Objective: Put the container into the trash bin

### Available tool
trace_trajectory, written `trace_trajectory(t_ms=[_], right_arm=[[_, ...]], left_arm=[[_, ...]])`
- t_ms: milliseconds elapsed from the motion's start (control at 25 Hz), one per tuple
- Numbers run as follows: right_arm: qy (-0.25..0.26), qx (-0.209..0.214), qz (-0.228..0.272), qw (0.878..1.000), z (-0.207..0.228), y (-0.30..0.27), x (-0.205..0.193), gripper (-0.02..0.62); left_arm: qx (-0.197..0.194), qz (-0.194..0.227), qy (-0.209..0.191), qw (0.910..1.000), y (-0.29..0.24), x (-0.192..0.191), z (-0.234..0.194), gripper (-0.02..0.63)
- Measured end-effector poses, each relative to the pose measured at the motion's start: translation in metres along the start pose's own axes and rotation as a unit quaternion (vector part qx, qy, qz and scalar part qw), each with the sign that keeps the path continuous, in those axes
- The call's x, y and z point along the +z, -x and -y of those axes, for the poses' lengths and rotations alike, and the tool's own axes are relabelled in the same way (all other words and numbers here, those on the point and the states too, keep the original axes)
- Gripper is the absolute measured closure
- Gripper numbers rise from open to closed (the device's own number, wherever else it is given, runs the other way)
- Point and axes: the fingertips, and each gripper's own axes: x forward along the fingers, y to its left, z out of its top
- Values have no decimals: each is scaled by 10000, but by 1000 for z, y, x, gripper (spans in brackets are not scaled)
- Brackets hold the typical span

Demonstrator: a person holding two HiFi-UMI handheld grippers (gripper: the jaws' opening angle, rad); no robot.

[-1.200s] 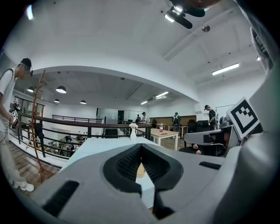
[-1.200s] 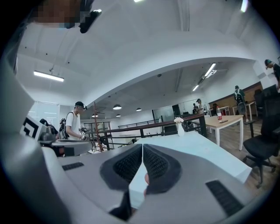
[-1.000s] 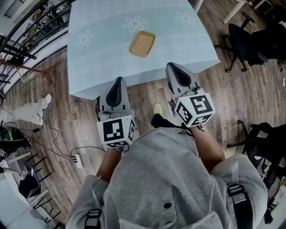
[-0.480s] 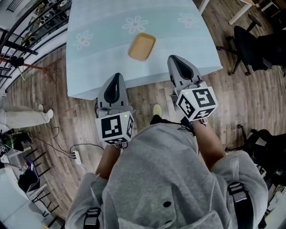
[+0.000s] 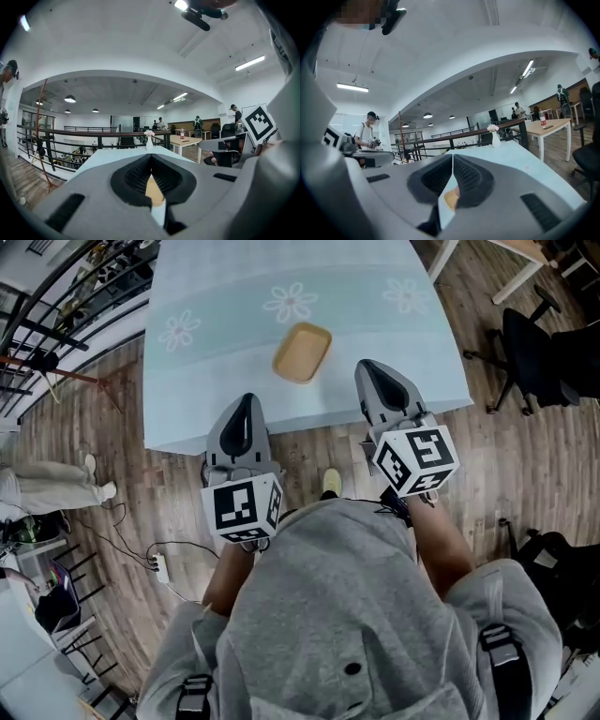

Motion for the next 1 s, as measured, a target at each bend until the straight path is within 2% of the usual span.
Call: trace_trajectory(t_ms=[680, 1000], right_arm=[[127, 398, -148, 9990, 16, -25, -5, 568], [235, 590, -280, 9976, 3, -28, -14, 566]], left_arm=[[372, -69, -46, 9993, -19, 1, -5, 588], [723, -95, -24, 9973, -6, -2, -31, 588]])
